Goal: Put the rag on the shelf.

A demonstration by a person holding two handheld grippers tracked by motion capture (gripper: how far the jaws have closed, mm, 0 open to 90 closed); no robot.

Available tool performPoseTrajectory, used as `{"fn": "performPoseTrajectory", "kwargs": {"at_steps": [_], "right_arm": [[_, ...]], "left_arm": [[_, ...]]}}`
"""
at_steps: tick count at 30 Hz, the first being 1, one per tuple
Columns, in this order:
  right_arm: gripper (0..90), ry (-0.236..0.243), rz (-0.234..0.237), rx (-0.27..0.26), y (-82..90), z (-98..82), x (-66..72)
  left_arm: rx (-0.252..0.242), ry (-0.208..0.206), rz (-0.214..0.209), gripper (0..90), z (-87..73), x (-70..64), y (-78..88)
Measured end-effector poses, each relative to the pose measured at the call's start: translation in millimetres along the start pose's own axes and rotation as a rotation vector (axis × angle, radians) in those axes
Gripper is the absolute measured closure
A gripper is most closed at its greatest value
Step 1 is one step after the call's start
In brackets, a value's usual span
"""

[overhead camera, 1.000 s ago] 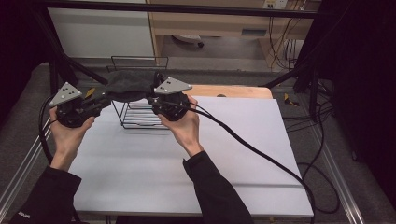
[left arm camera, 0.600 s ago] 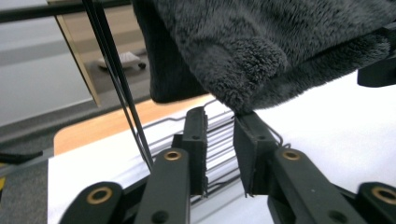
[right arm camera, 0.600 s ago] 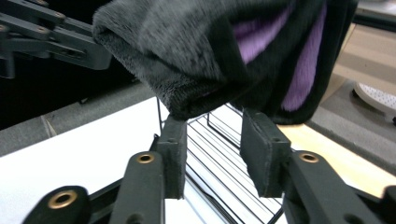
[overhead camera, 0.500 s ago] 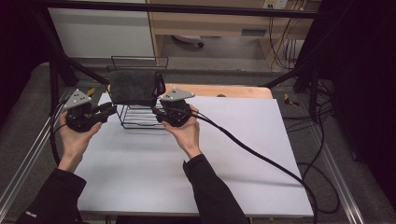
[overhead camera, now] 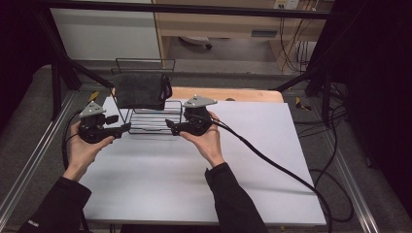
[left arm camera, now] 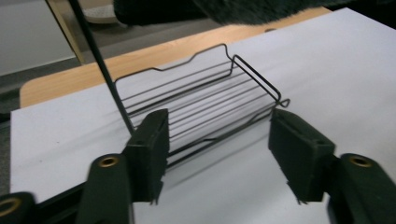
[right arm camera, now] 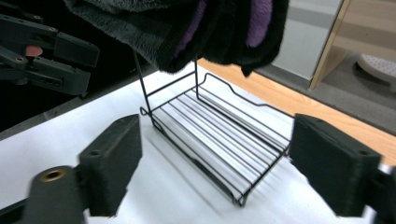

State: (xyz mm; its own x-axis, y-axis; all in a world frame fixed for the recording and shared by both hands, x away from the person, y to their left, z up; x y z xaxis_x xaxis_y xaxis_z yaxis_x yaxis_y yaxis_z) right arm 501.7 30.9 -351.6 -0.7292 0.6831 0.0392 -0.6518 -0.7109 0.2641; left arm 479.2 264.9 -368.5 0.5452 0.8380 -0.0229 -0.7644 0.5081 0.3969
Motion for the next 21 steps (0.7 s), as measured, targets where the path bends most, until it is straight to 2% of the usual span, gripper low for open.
{"fn": "performPoseTrajectory", "kwargs": {"at_steps": [5,7,13,21], "right_arm": [[9.4,-0.003,0.000,0.035,21.3,-5.9,-8.5],[8.6,0.001,-0.006,0.038,31.4,-8.5,-12.6],[4.2,-0.030,-0.020,0.043,63.2,-18.7,-26.3],[0.8,-0.043,-0.050,0.070,104.6,-46.8,-47.0]], "left_arm": [[0.033,-0.022,-0.029,25.2,-6.6,-9.9,1.6],[0.038,-0.020,-0.041,20.4,-9.1,-13.7,2.1],[0.035,-0.019,-0.075,10.2,-15.4,-27.9,2.3],[0.033,-0.008,-0.113,6.6,-36.6,-48.4,0.0]]}}
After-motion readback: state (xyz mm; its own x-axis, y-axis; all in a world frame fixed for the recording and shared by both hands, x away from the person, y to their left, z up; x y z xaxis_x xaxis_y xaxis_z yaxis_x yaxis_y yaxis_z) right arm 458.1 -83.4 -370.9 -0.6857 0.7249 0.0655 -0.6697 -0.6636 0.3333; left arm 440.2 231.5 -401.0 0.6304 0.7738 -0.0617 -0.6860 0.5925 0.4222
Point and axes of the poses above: each handheld gripper's, and its own axes: y roughly backward along the jaws, z roughly out of its top, x roughly to its left, the point moved 7 cm from there along -y, roughly forward along the jaws, and after that the axes turned 9 degrees about -x, right-handed, at the moved point
